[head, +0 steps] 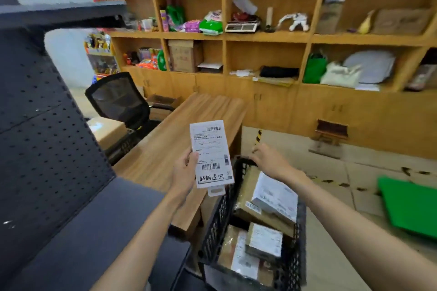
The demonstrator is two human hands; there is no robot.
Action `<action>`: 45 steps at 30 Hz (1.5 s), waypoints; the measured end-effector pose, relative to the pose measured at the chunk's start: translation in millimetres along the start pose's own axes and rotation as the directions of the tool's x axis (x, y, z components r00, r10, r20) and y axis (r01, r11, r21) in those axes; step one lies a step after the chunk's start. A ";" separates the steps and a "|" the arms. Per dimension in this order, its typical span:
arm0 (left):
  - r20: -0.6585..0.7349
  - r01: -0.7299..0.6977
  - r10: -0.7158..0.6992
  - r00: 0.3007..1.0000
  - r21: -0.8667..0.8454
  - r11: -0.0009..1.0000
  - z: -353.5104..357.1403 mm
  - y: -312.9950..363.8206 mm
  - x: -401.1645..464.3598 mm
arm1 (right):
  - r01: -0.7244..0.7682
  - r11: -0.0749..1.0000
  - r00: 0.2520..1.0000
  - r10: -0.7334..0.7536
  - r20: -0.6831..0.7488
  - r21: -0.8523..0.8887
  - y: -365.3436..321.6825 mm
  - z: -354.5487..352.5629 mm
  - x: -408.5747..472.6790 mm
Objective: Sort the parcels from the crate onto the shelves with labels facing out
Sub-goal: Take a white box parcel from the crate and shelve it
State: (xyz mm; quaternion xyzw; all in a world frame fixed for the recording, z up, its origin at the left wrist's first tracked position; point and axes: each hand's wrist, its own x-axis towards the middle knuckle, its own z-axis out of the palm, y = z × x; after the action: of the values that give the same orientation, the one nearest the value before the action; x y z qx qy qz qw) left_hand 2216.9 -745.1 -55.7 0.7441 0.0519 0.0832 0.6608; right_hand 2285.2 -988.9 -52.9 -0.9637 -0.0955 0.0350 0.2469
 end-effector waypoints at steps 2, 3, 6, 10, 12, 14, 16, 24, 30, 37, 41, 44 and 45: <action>0.120 0.026 -0.024 0.992 -0.016 1.000 36.4 -1.1 3.9 | -0.105 0.994 0.994 0.105 -0.036 -0.004 35.4 -12.1 -12.7; 0.168 0.030 -0.026 0.985 -0.021 0.999 53.8 -1.5 7.4 | -0.152 0.988 0.987 0.151 -0.058 -0.016 52.0 -17.1 -17.2; 0.279 0.046 -0.038 0.960 -0.022 0.999 102.0 -3.3 19.6 | -0.242 0.970 0.964 0.237 -0.122 -0.033 92.3 -31.6 -30.0; 0.421 0.041 -0.044 0.906 0.017 0.999 154.7 -7.4 37.6 | -0.307 0.951 0.935 0.310 -0.174 0.046 135.2 -39.6 -35.9; 0.456 0.033 -0.046 0.889 0.036 0.999 177.0 -13.0 47.4 | -0.325 0.943 0.923 0.334 -0.193 0.078 153.1 -37.6 -36.7; 0.479 0.050 -0.070 0.875 0.054 0.997 195.3 -20.5 52.7 | -0.354 0.929 0.912 0.369 -0.179 0.109 167.3 -31.1 -39.0; 0.499 0.074 -0.098 0.861 0.068 0.995 209.7 -30.0 57.0 | -0.381 0.907 0.899 0.409 -0.159 0.177 178.5 -21.6 -40.2; 0.545 0.192 -0.229 0.806 0.124 0.973 239.7 -76.6 65.8 | -0.425 0.760 0.863 0.504 -0.033 0.492 188.3 27.2 -31.1; 0.463 0.293 -0.361 0.810 0.214 0.932 235.2 -141.3 70.6 | -0.471 0.578 0.831 0.545 0.114 0.667 173.1 76.1 -34.7; 0.441 0.374 -0.489 0.752 0.325 0.869 189.8 -214.2 30.7 | -0.545 0.480 0.792 0.565 0.232 0.688 162.9 164.8 -66.3; 0.396 0.445 -0.509 0.764 0.248 0.861 154.2 -218.5 6.7 | -0.567 0.381 0.775 0.546 0.317 0.730 141.7 204.0 -74.9; 0.379 0.453 -0.498 0.780 0.207 0.867 129.4 -216.6 2.1 | -0.554 0.323 0.776 0.534 0.336 0.767 121.3 224.9 -73.0; 0.365 0.454 -0.495 0.789 0.197 0.869 121.5 -216.5 1.4 | -0.554 0.325 0.778 0.529 0.338 0.766 114.7 230.9 -72.0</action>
State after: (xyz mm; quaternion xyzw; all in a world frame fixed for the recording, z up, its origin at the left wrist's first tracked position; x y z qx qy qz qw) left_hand 2248.8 -837.0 -284.1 0.7397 0.1035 -0.2435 0.6188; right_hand 2207.3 -993.7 -309.0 -0.6980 0.2565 0.1688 0.6470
